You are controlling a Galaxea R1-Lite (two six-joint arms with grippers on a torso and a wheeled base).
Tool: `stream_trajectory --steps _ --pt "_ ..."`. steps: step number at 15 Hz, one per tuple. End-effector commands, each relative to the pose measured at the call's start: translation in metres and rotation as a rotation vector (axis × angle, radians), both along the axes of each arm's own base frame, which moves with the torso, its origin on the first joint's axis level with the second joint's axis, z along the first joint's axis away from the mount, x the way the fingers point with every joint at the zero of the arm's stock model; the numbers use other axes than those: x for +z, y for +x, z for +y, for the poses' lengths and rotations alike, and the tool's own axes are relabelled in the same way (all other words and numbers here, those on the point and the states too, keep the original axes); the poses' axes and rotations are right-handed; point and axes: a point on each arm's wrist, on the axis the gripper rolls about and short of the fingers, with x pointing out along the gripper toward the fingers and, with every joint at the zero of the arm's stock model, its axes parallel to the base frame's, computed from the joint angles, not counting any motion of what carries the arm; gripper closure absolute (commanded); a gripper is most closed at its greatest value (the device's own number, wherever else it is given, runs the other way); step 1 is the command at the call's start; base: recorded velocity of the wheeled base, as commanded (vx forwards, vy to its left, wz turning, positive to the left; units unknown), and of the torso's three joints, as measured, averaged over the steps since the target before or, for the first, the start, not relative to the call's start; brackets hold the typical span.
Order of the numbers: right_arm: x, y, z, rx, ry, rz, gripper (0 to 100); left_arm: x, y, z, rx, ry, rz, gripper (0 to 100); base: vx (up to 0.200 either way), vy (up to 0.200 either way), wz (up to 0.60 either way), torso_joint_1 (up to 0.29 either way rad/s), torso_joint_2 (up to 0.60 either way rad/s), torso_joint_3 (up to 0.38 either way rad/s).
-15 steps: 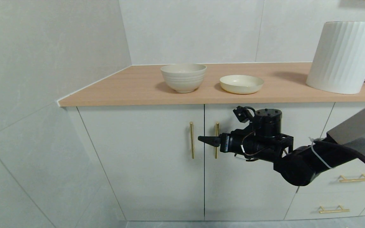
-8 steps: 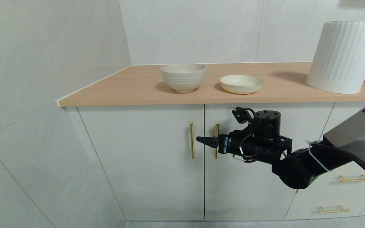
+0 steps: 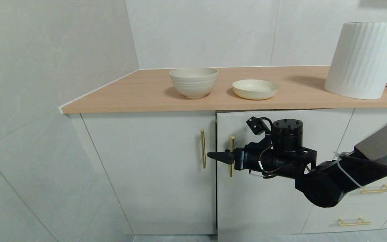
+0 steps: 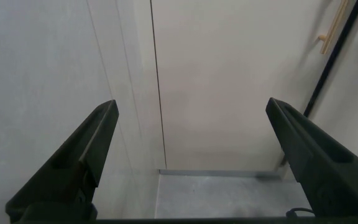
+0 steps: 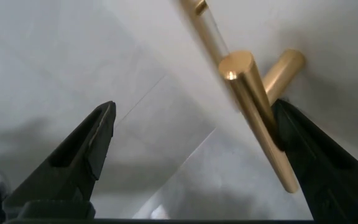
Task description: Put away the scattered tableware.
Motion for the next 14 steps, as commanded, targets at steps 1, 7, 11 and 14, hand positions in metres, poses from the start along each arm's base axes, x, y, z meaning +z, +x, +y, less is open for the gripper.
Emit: stream_trajectory --steps 1,7,11,14 --pt "0.012 -0.011 -0.005 0.047 0.017 -0.012 0 0.0 0.0 0.0 0.0 0.0 0.0 0 0.0 0.0 0.0 0.0 0.0 0.0" --pt "0.021 -0.044 -0.025 0.121 0.02 0.009 0 0.0 0.0 0.0 0.001 0.0 0.0 0 0.0 0.0 0.0 0.0 0.0 0.0" --pt "0.032 -0.063 -0.032 0.17 0.034 -0.003 0 0.0 0.0 0.0 0.001 0.0 0.0 0 0.0 0.0 0.0 0.0 0.0 0.0" --pt "0.029 -0.07 -0.036 0.17 0.027 0.014 0 0.0 0.0 0.0 0.0 0.0 0.0 0 0.0 0.0 0.0 0.0 0.0 0.0"
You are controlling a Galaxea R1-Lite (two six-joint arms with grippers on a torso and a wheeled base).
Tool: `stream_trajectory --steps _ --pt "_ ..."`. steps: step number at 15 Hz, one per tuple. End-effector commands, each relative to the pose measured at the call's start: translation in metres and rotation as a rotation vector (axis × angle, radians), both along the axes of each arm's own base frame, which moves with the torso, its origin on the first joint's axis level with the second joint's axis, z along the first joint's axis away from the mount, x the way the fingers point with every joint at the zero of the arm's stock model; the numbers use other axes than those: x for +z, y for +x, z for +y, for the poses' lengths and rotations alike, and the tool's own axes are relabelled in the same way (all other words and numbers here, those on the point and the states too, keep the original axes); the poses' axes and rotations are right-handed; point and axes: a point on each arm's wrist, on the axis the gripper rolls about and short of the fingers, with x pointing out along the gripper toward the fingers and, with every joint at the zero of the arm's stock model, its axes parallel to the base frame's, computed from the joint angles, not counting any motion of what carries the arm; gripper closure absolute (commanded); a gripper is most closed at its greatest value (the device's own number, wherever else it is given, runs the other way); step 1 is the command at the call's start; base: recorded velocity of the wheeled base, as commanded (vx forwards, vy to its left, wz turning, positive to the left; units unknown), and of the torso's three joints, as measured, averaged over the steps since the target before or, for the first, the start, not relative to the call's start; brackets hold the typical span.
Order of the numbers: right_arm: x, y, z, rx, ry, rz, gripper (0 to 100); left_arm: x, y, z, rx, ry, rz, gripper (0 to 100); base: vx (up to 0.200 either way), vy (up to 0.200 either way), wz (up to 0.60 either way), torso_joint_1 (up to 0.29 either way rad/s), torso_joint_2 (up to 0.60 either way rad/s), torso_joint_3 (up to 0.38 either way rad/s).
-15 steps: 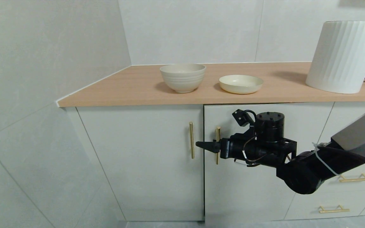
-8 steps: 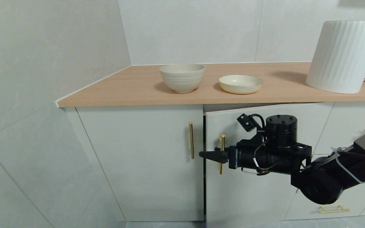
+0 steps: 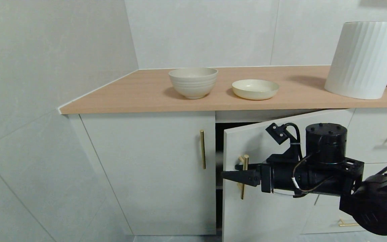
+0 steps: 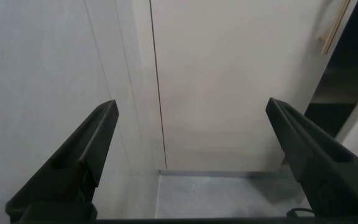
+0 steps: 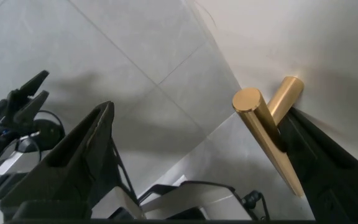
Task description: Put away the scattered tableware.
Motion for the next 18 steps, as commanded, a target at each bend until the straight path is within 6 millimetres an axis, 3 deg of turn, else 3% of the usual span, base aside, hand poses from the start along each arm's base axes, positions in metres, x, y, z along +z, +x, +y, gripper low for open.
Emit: stream_trajectory --steps 1,4,6,8,9,10,11,13,15,16,18 --pt "0.003 -0.006 -0.004 0.004 0.004 -0.005 0 0.0 0.0 0.0 0.002 0.003 0.0 0 0.0 0.0 0.0 0.0 0.0 0.0" --pt "0.001 -0.008 -0.005 0.004 -0.002 0.001 0 0.0 0.0 0.0 0.0 0.004 -0.005 0 0.0 0.0 0.0 0.0 0.0 0.0" --pt "0.0 -0.01 -0.004 0.01 -0.002 0.004 0 0.055 -0.02 -0.003 -0.147 -0.112 -0.207 0 0.0 0.0 0.0 0.0 0.0 0.0" --pt "0.0 -0.012 -0.001 0.022 -0.003 0.005 0 0.101 -0.035 -0.006 -0.358 -0.125 -0.119 0 0.0 0.0 0.0 0.0 0.0 0.0" --pt "0.0 -0.012 -0.001 0.022 -0.003 0.005 0 0.114 -0.035 -0.007 -0.404 -0.132 -0.071 0 0.0 0.0 0.0 0.0 0.0 0.0" --pt "0.0 -0.012 -0.001 0.022 -0.002 0.005 0 0.148 -0.016 -0.009 -0.519 -0.153 0.052 0 0.0 0.0 0.0 0.0 0.0 0.0" --pt "0.0 -0.013 0.0 0.024 -0.003 0.006 0 0.163 0.003 -0.011 -0.584 -0.161 0.103 0 0.0 0.0 0.0 0.0 0.0 0.0" --pt "0.0 -0.013 0.0 0.024 -0.003 0.006 0 0.182 0.062 -0.015 -0.701 -0.172 0.168 0 0.0 0.0 0.0 0.0 0.0 0.0" --pt "0.0 -0.015 0.002 0.034 -0.003 0.006 0 0.181 0.121 -0.02 -0.738 -0.185 0.235 0 0.0 0.0 0.0 0.0 0.0 0.0" --pt "0.0 -0.015 0.003 0.037 -0.002 0.005 0 0.174 0.142 -0.026 -0.771 -0.204 0.296 0 0.0 0.0 0.0 0.0 0.0 0.0" --pt "0.001 -0.017 0.002 0.038 -0.001 0.001 0 0.148 0.179 -0.039 -0.808 -0.245 0.467 0 0.0 0.0 0.0 0.0 0.0 0.0"
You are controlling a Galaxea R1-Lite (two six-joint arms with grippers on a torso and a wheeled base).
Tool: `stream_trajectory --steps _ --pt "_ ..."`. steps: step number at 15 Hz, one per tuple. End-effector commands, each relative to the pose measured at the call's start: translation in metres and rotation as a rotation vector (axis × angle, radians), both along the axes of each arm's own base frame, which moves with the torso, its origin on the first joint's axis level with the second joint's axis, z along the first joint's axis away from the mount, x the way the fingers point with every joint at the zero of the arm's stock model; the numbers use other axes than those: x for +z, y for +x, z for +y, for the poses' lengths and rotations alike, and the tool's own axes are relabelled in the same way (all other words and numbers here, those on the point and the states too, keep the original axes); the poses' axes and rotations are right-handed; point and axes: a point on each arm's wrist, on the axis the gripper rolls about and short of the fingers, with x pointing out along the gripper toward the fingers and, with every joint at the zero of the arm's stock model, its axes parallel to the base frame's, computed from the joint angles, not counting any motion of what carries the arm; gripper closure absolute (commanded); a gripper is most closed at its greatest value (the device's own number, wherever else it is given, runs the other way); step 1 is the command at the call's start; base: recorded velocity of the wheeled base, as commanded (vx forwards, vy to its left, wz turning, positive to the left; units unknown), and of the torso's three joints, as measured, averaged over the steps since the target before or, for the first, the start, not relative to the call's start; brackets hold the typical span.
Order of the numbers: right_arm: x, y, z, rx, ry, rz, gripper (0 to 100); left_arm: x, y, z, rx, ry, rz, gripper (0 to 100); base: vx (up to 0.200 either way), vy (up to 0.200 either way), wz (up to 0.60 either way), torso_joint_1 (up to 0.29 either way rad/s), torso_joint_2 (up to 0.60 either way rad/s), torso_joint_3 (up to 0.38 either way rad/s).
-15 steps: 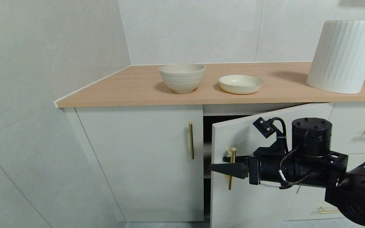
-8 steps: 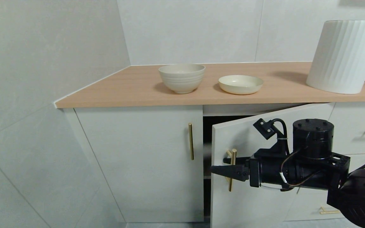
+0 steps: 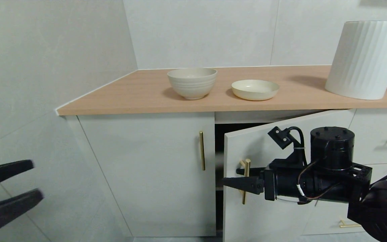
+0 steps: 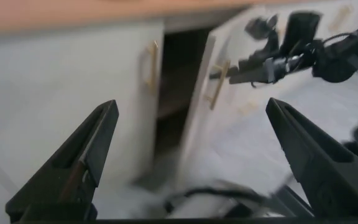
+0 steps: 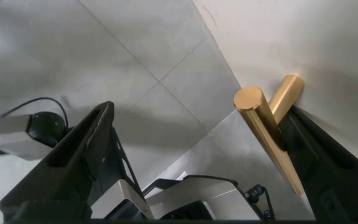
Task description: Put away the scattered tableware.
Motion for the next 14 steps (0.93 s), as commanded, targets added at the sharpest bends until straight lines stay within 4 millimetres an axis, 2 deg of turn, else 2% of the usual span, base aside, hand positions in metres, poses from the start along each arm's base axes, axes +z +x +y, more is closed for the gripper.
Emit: stream_trajectory --steps 1,2,3,4,5,7,9,14 --pt "0.003 -0.002 -0.001 0.006 0.008 -0.006 0 -0.044 0.092 -0.026 -0.138 0.027 0.313 0 0.0 0.0 0.0 0.0 0.0 0.0" --pt "0.005 -0.003 -0.002 0.006 0.012 -0.013 0 -0.065 0.107 -0.03 -0.147 0.035 0.368 0 0.0 0.0 0.0 0.0 0.0 0.0" --pt "0.007 -0.005 -0.002 0.008 0.015 -0.018 0 -0.084 0.114 -0.033 -0.154 0.04 0.388 0 0.0 0.0 0.0 0.0 0.0 0.0" --pt "0.007 -0.004 -0.002 0.008 0.016 -0.019 0 -0.093 0.119 -0.036 -0.165 0.036 0.388 0 0.0 0.0 0.0 0.0 0.0 0.0" --pt "0.006 -0.006 -0.003 0.008 0.013 -0.014 0 -0.117 0.124 -0.048 -0.215 0.05 0.423 0 0.0 0.0 0.0 0.0 0.0 0.0" --pt "0.005 -0.006 -0.003 0.008 0.011 -0.011 0 -0.139 0.126 -0.062 -0.271 0.056 0.459 0 0.0 0.0 0.0 0.0 0.0 0.0" --pt "0.005 -0.006 -0.003 0.008 0.011 -0.011 0 -0.144 0.128 -0.069 -0.288 0.038 0.471 0 0.0 0.0 0.0 0.0 0.0 0.0" --pt "0.003 -0.009 0.002 0.028 0.008 -0.008 0 -0.141 0.124 -0.08 -0.335 0.038 0.453 0 0.0 0.0 0.0 0.0 0.0 0.0"
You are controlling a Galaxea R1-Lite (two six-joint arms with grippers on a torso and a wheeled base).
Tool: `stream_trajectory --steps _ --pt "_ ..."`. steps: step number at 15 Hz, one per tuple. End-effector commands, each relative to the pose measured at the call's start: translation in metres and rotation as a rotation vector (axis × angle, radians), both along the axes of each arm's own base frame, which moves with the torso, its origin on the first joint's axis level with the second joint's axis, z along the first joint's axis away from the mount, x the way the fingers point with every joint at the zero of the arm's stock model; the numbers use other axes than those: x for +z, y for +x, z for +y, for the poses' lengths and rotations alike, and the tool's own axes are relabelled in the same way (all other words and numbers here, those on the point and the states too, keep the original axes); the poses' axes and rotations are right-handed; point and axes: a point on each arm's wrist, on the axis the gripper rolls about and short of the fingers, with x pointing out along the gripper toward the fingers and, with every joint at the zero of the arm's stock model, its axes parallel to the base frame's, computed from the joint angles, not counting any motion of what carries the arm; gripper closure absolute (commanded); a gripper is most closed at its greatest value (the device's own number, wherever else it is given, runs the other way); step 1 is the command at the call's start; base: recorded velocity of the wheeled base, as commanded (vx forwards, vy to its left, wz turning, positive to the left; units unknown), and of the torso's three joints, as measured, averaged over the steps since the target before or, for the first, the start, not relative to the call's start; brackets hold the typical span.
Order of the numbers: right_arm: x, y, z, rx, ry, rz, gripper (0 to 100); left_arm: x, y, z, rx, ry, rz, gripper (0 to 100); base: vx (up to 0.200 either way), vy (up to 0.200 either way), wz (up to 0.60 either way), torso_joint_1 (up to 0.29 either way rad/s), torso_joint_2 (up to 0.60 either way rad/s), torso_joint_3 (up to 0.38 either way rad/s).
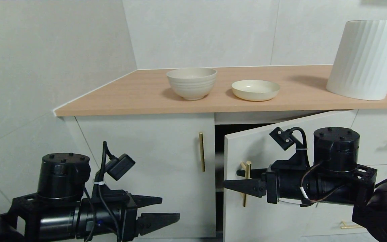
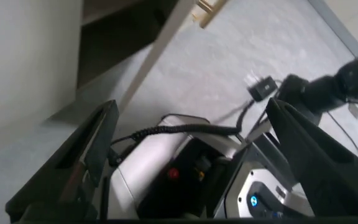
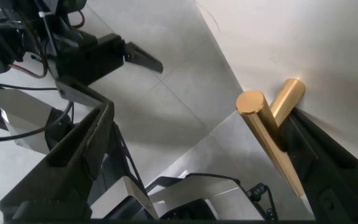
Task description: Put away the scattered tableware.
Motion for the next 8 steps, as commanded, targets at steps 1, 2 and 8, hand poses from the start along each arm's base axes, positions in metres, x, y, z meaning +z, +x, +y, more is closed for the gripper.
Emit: stream_trajectory --steps 1,2,8 --pt "0.0 -0.003 0.003 0.017 0.001 -0.003 0 -0.001 0.0 -0.009 -0.036 0.0 -0.006 100 0.0 0.0 0.0 0.0 0.0 0.0" --pt "0.0 -0.003 0.003 0.017 0.001 -0.003 0 0.0 0.001 -0.01 -0.038 -0.003 -0.011 100 0.0 0.0 0.0 0.0 0.0 0.0" --pt "0.002 -0.003 0.002 0.017 0.005 -0.006 0 -0.017 0.08 -0.049 -0.046 -0.072 -0.159 100 0.0 0.0 0.0 0.0 0.0 0.0"
